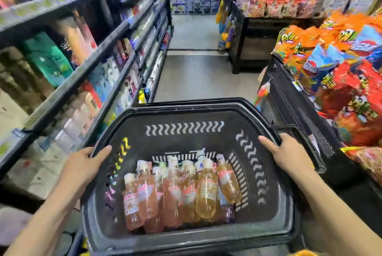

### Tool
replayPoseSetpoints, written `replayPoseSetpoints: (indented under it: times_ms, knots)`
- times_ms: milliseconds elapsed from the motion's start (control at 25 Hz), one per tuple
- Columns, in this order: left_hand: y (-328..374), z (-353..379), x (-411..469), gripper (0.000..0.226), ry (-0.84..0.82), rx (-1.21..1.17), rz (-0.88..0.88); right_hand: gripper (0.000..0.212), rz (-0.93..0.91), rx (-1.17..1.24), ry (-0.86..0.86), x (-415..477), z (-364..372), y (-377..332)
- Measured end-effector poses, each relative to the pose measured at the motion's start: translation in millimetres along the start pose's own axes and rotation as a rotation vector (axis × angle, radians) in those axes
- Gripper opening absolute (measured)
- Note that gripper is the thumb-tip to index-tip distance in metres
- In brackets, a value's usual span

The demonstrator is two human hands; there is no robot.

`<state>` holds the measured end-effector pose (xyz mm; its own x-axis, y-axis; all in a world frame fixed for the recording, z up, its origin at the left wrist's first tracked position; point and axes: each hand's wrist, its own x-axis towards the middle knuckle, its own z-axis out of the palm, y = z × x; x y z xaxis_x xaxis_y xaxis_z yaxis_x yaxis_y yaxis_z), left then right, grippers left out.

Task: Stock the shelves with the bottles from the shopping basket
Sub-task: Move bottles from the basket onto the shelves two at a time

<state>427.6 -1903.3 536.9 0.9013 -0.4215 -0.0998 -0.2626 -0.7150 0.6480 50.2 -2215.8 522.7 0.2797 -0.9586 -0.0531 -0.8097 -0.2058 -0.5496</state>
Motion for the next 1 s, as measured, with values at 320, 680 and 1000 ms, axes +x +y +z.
replayPoseSetpoints:
  times_ms: [320, 680, 1000]
  knots:
    - [90, 59, 186, 0.037, 0.010, -0.027, -0.002, 0.065, -0.011, -0.003, -0.019, 220, 39, -72]
    - [171, 114, 397, 0.053, 0.016, 0.037, 0.001, 0.063, -0.007, 0.022, -0.008, 417, 80, -141]
    - [260, 191, 573, 0.043, 0.027, 0.060, -0.072, 0.064, -0.014, 0.032, -0.083, 649, 132, -192]
